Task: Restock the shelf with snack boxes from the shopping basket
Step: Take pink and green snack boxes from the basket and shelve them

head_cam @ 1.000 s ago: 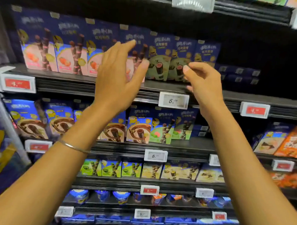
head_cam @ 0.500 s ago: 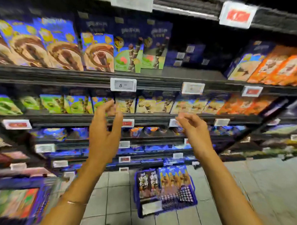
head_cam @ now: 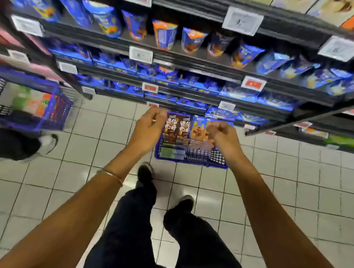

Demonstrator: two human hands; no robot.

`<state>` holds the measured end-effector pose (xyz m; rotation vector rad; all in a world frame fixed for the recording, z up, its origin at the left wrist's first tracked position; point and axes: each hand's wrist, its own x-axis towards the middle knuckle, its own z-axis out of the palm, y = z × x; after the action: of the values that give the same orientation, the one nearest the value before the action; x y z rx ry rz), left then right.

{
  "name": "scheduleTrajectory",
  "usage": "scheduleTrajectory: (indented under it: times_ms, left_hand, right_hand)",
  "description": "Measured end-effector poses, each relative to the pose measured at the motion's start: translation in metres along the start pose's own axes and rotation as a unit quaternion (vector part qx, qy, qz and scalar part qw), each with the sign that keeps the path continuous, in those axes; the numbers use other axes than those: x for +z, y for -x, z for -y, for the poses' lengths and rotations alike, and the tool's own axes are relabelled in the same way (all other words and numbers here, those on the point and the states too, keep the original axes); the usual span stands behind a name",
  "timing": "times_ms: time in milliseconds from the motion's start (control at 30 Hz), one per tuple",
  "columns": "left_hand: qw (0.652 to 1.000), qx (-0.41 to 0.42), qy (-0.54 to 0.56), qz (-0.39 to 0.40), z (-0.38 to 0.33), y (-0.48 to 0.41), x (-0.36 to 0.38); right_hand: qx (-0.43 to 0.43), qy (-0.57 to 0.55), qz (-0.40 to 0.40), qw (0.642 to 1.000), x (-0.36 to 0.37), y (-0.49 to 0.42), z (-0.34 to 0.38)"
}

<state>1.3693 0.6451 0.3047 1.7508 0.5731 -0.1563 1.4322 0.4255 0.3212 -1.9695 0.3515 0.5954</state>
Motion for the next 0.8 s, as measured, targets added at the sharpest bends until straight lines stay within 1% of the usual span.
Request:
scheduleTrajectory:
  times_ms: [133,267,367,467,567,633,700,767,800]
  left_hand:
    - [0.999,-0.046,-0.022,0.007,0.075,-0.027,0.032]
    - [0.998,-0.061,-0.015,0.003,0.159,-0.077,0.065]
    - [0.998,-0.056,-0.026,-0.011,0.223,-0.121,0.087]
    - [0.997,-0.072,-0.039,0.000,0.269,-0.166,0.102]
    - [0.995,-0.060,-0.078,0.010,0.287,-0.201,0.108]
    - [0.996,-0.040,-0.081,0.006,0.287,-0.211,0.112]
    - [0.997,-0.026,-0.075,-0.013,0.286,-0.211,0.117]
    - [0.998,-0.013,-0.051,-0.018,0.286,-0.206,0.122]
    - [0.998,-0.010,-0.050,-0.024,0.288,-0.202,0.124]
  right_hand:
    - [-0.018,0.056,0.019,0.998,0.046,-0.051,-0.087]
    - [-0.014,0.125,0.088,0.988,0.107,-0.117,-0.182]
    - [-0.058,0.160,0.086,0.982,0.153,-0.177,-0.252]
    - [-0.088,0.200,0.094,0.971,0.188,-0.235,-0.308]
    - [-0.132,0.287,0.161,0.935,0.217,-0.279,-0.344]
    - [-0.149,0.353,0.232,0.894,0.226,-0.289,-0.353]
    - [-0.161,0.395,0.301,0.853,0.228,-0.290,-0.359]
    - [-0.168,0.418,0.324,0.832,0.224,-0.288,-0.363]
    - [-0.173,0.423,0.321,0.830,0.220,-0.286,-0.365]
